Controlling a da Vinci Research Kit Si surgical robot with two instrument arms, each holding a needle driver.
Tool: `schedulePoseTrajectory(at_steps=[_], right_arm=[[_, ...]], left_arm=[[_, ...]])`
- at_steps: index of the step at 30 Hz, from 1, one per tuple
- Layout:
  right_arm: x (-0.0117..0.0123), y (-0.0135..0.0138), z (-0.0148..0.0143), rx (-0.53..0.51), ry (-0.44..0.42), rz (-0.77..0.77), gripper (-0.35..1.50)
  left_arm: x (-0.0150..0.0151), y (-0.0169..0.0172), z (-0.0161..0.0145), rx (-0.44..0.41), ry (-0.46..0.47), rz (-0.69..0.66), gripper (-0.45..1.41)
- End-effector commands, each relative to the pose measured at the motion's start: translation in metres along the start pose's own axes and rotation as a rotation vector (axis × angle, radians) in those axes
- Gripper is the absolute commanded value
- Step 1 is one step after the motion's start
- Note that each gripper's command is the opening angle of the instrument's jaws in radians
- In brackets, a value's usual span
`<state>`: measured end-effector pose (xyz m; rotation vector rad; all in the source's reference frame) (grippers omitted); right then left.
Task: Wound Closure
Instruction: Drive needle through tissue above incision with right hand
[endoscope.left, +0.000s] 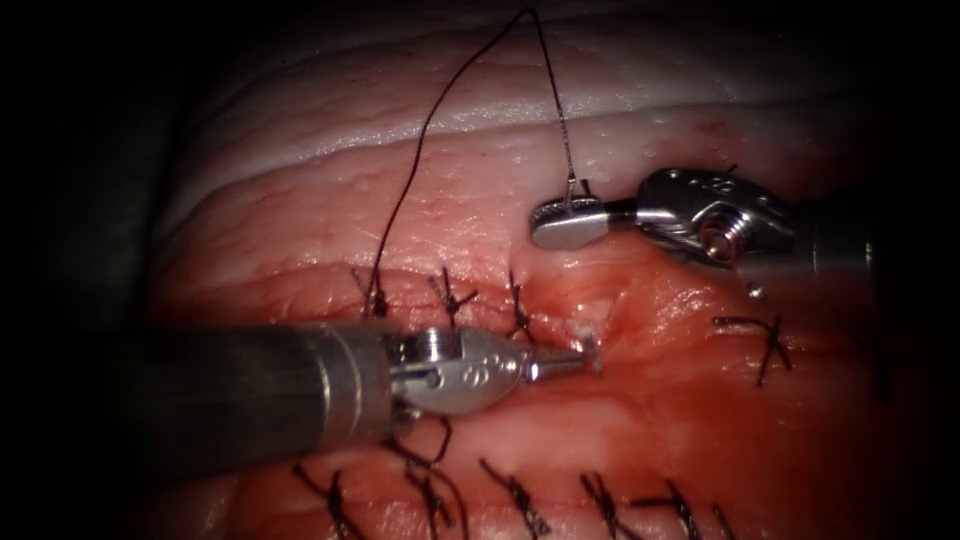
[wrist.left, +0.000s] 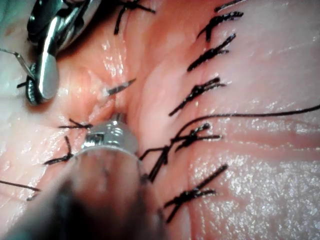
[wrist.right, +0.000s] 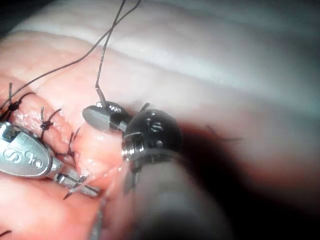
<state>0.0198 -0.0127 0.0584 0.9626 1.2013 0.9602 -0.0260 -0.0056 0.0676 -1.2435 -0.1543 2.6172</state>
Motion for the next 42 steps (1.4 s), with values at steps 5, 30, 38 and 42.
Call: schedulePoseTrajectory(at_steps=[5,30,38,42], right_arm=[[-0.0003,-0.0011,0.0009,-0.006,0.007,0.001,-0.35],[0.0059,0.0029,-0.0008,-0.268,0.266,-0.378,1.16],[0.0058,0.0028,-0.0008,-0.305,0.238,-0.35,-0.35],[0.0049,0.0025,-0.0008,-0.247,0.158,-0.256,-0.35]], left_arm=[[0.0,0.0,0.0007,-0.001,0.002,0.0,-0.35],[0.0003,0.0001,0.0001,-0.006,0.002,-0.003,-0.37],[0.0005,0.0001,0.0,-0.007,0.003,-0.004,-0.38],[0.0007,0.0,-0.0001,-0.008,0.003,-0.007,-0.4]])
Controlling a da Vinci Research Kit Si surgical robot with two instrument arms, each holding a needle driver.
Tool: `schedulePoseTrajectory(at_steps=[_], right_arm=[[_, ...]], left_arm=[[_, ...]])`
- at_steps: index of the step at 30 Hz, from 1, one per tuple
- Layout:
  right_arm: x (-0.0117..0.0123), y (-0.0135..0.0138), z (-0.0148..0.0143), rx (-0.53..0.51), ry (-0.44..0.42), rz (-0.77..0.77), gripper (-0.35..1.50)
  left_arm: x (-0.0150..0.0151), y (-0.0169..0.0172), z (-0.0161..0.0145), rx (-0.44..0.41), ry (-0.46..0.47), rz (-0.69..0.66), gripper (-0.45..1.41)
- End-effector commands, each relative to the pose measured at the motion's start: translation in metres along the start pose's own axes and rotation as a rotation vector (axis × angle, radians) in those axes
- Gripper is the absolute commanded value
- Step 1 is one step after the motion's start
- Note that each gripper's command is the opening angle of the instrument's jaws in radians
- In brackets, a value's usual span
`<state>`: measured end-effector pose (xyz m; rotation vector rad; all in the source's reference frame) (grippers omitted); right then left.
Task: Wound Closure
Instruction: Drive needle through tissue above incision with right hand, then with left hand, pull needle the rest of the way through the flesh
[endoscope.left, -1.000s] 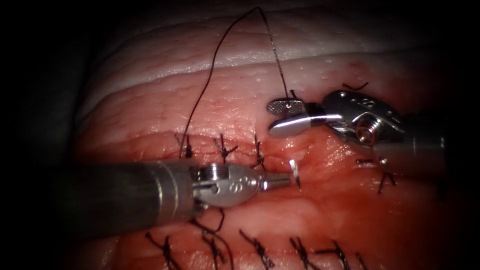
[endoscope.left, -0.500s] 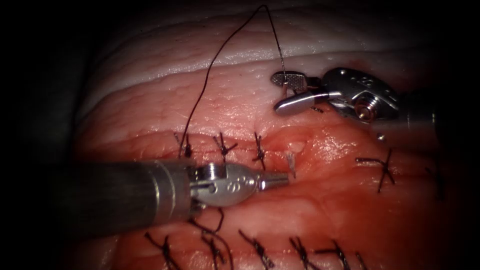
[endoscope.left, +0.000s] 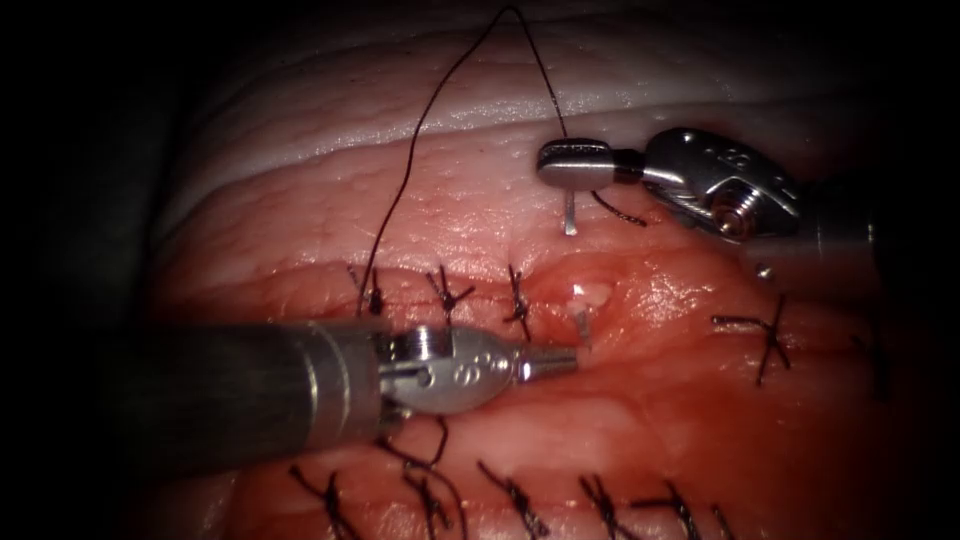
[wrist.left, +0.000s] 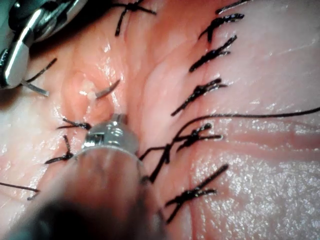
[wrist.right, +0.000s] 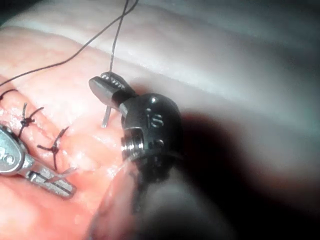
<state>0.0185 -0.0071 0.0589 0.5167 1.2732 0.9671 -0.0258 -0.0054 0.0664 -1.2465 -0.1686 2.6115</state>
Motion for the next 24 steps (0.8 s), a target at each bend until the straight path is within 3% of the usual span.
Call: schedulePoseTrajectory(at_steps=[1,11,18,19,20,22,24], right_arm=[[-0.0006,-0.0003,0.0008,0.026,-0.03,0.026,-0.35],[-0.0035,-0.0033,-0.0004,0.098,-0.119,0.153,-0.35],[-0.0036,-0.0034,-0.0004,0.106,-0.125,0.169,-0.35],[-0.0032,-0.003,-0.0005,0.118,-0.084,0.177,0.02],[-0.0032,-0.003,-0.0005,0.118,-0.084,0.177,0.02],[-0.0021,-0.0017,-0.0012,0.107,-0.001,0.146,0.81],[-0.0007,0.0003,-0.003,0.085,0.048,0.103,1.03]], left_arm=[[-0.0001,0.0,0.0007,0.0,0.0,0.0,-0.4],[0.0,-0.0001,0.0008,-0.002,-0.002,-0.006,-0.4],[0.0002,-0.0004,0.0007,0.013,0.019,0.024,-0.37],[0.0003,-0.0005,0.0005,0.019,0.031,0.051,-0.35],[0.0003,-0.0005,0.0005,0.019,0.031,0.051,-0.35],[0.0006,-0.0006,-0.0001,0.04,0.06,0.098,-0.3],[0.0011,-0.0003,-0.001,0.068,0.092,0.166,-0.23]])
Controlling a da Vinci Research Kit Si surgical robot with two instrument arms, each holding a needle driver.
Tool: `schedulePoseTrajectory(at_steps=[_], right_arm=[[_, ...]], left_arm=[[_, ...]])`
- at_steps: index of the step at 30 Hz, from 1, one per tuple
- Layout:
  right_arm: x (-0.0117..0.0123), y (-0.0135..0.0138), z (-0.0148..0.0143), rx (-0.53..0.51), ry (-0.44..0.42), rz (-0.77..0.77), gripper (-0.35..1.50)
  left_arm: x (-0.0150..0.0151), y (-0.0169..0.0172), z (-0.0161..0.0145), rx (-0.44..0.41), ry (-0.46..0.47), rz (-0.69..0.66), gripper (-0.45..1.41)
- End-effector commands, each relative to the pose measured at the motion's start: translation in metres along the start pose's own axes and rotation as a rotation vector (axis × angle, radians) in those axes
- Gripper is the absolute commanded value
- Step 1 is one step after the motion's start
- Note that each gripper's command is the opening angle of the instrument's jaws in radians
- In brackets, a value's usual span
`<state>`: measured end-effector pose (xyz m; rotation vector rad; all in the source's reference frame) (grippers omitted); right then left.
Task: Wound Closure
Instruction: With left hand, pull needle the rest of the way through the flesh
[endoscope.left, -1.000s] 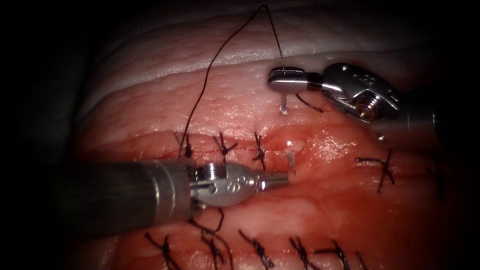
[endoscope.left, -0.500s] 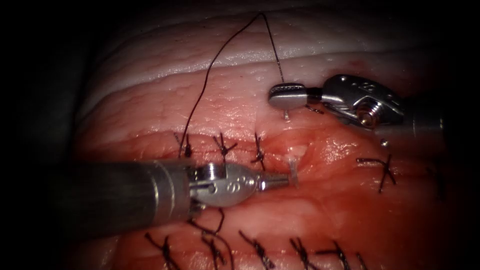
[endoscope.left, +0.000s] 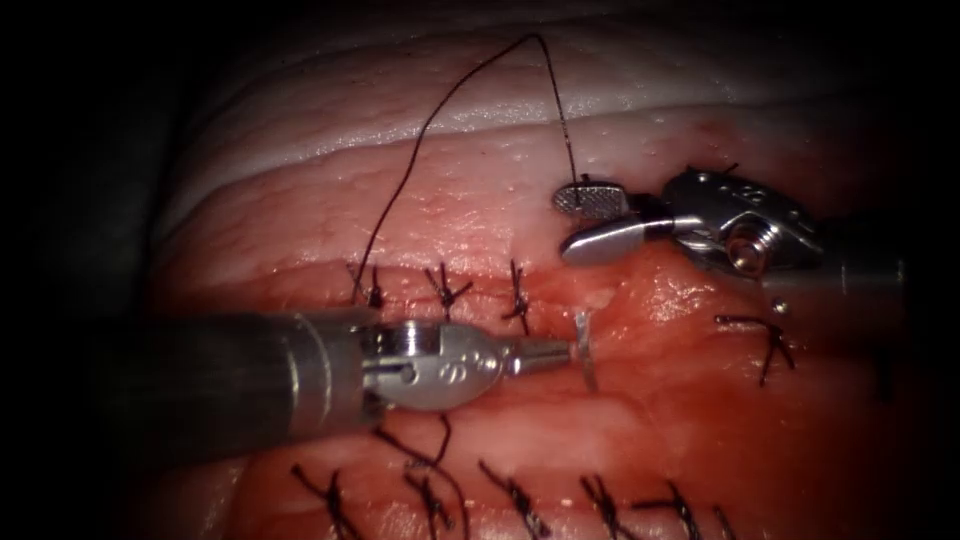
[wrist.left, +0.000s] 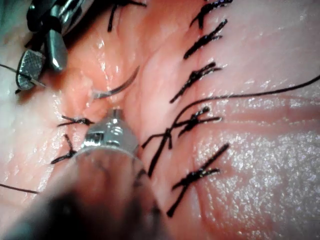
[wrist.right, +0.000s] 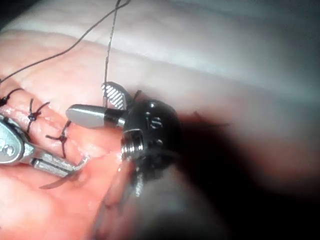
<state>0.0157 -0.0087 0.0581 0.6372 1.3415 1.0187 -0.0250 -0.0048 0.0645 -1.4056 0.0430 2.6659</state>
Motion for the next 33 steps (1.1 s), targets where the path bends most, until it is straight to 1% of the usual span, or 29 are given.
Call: schedulePoseTrajectory(at_steps=[1,4,5,7,8,12,16,18,21,27,29,30,31,33], right_arm=[[0.0006,0.0014,-0.0007,0.001,0.007,0.0,1.04],[0.0009,0.002,-0.0018,-0.011,0.014,-0.004,1.04],[0.001,0.0028,-0.0035,-0.033,0.028,-0.011,1.03],[0.0009,0.003,-0.0039,-0.038,0.032,-0.012,1.03],[0.0007,0.0031,-0.0043,-0.045,0.039,-0.015,1.03],[0.0,0.0033,-0.0053,-0.077,0.049,-0.025,0.99],[-0.0008,0.0034,-0.0056,-0.1,0.058,-0.034,0.98],[-0.0014,0.0035,-0.0055,-0.101,0.062,-0.042,0.93],[-0.0019,0.0036,-0.0054,-0.102,0.064,-0.053,0.93],[-0.0033,0.004,-0.0054,-0.099,0.07,-0.045,0.93],[-0.0036,0.004,-0.0055,-0.099,0.072,-0.042,0.93],[-0.0039,0.0039,-0.0055,-0.099,0.073,-0.044,0.91],[-0.0039,0.0039,-0.0055,-0.099,0.073,-0.044,0.91],[-0.0039,0.0037,-0.0056,-0.098,0.073,-0.038,0.89]], left_arm=[[0.0002,0.0001,0.0006,0.009,0.008,0.009,-0.21],[0.0006,0.0001,0.0004,0.02,0.029,0.039,-0.18],[0.0013,-0.0001,0.0004,0.033,0.041,0.067,0.02],[0.0015,-0.0002,0.0004,0.036,0.047,0.071,0.05],[0.0017,-0.0003,0.0004,0.043,0.056,0.073,0.12],[0.0022,-0.0009,0.0004,0.065,0.074,0.075,0.12],[0.0028,-0.0014,0.0004,0.075,0.089,0.077,0.07],[0.0033,-0.0018,0.0007,0.079,0.095,0.083,-0.03],[0.0034,-0.0018,0.0012,0.075,0.104,0.083,-0.06],[0.0038,-0.0016,0.0028,0.061,0.134,0.087,-0.06],[0.0038,-0.0018,0.003,0.06,0.138,0.088,-0.15],[0.0036,-0.0021,0.003,0.045,0.137,0.066,-0.45],[0.0036,-0.0021,0.003,0.045,0.137,0.066,-0.45],[0.0035,-0.002,0.0029,-0.001,0.135,0.017,-0.45]])
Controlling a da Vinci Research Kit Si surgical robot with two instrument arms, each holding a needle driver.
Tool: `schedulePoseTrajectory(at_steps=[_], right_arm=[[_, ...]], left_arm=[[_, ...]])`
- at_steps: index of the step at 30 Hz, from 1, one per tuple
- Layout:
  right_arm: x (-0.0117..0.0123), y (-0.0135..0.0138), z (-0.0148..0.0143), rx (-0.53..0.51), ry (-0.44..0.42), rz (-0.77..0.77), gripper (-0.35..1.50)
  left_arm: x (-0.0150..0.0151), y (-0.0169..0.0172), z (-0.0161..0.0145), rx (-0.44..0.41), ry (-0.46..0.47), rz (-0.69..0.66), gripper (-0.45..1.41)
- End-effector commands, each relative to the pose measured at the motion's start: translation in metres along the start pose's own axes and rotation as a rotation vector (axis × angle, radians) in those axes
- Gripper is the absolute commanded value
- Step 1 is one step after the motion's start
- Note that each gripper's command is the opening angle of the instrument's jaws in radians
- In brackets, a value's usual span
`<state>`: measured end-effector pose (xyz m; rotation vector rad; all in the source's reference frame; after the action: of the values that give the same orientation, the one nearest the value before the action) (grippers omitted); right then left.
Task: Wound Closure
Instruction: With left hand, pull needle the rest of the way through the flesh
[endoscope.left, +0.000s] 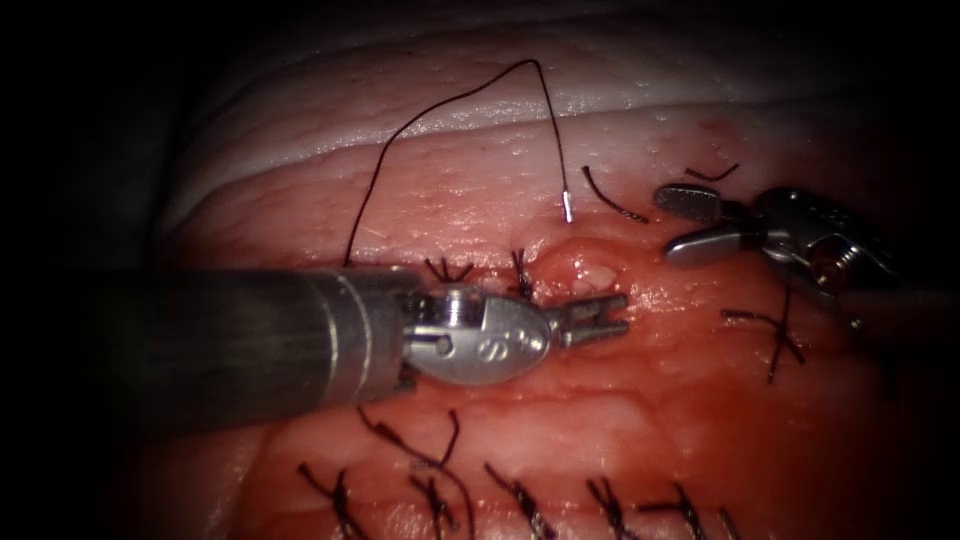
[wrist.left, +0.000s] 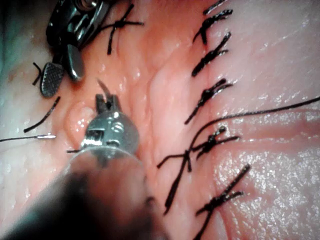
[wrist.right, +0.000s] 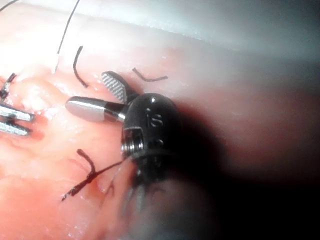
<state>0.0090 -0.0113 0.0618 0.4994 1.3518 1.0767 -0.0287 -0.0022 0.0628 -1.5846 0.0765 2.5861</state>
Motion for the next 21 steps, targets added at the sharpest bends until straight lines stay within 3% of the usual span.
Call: schedulePoseTrajectory(at_steps=[1,5,7,8,10,15,17,21], right_arm=[[-0.0004,-0.0002,0.0007,0.002,0.0,0.004,0.83],[-0.0006,-0.0005,0.0005,0.022,-0.008,0.003,0.64],[-0.0005,-0.0007,0.0005,0.03,-0.047,-0.001,0.64],[-0.0003,-0.0008,0.0004,0.029,-0.08,-0.038,0.78],[-0.0003,-0.0009,0.0002,0.038,-0.079,-0.049,0.78],[-0.0004,-0.0012,-0.0001,0.039,-0.083,-0.055,0.51],[-0.0005,-0.0013,-0.0002,0.038,-0.098,-0.058,0.34],[-0.0006,-0.0014,-0.0002,0.036,-0.104,-0.023,0.3]], left_arm=[[-0.0002,0.0,0.0006,-0.028,0.031,-0.056,-0.45],[0.0002,0.0,0.0003,-0.062,0.064,-0.211,-0.45],[0.0006,-0.0003,0.0001,-0.093,0.09,-0.291,-0.45],[0.0016,-0.0011,-0.0003,-0.145,0.125,-0.404,-0.45],[0.0024,-0.0018,-0.0007,-0.18,0.159,-0.494,-0.45],[0.0044,-0.0035,-0.0017,-0.281,0.226,-0.702,-0.45],[0.0063,-0.0043,-0.0026,-0.389,0.315,-0.832,-0.45],[0.008,-0.0045,-0.0036,-0.452,0.381,-0.881,-0.45]])
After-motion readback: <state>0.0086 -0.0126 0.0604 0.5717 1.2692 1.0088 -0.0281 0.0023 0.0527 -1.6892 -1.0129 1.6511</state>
